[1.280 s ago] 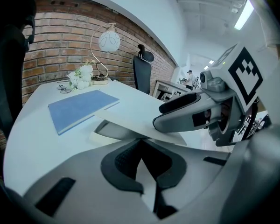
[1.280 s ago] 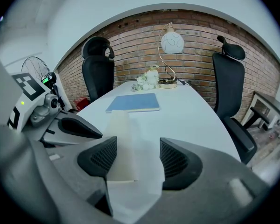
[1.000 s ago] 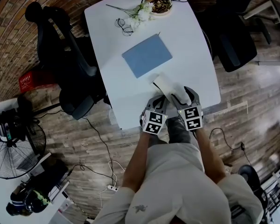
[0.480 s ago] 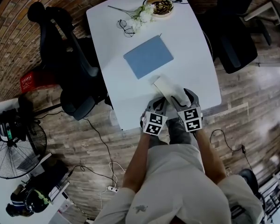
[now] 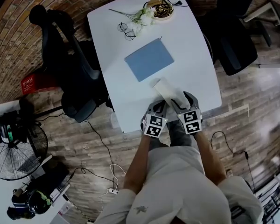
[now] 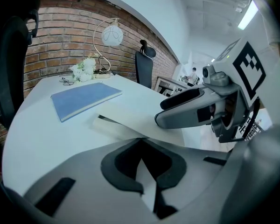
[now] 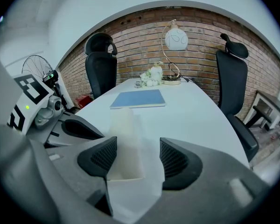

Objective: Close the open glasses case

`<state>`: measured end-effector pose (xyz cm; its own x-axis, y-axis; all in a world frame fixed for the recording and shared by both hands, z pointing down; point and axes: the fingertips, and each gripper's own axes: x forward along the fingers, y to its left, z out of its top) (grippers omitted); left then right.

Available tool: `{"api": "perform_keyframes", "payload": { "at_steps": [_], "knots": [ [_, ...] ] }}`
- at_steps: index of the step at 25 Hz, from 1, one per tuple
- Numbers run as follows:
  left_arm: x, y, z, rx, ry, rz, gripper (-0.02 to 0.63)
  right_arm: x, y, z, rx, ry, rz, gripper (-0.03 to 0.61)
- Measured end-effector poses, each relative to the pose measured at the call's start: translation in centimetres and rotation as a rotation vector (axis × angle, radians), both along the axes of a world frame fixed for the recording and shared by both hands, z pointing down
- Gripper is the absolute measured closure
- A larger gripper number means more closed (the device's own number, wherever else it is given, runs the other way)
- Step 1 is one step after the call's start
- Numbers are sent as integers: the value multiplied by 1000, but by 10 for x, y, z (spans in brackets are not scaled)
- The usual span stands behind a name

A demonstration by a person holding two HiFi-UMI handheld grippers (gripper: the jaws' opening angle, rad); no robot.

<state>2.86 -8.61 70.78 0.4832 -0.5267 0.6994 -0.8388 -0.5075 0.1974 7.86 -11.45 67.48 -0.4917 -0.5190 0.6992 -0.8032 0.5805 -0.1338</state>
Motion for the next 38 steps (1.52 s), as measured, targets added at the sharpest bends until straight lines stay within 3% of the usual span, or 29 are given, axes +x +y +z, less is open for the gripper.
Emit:
{"api": "perform_keyframes", "payload": {
  "at_steps": [38],
  "knots": [
    [-9,5,8,-62,-65,65,609,-4,3,6,-12,13,11,290]
  ]
}}
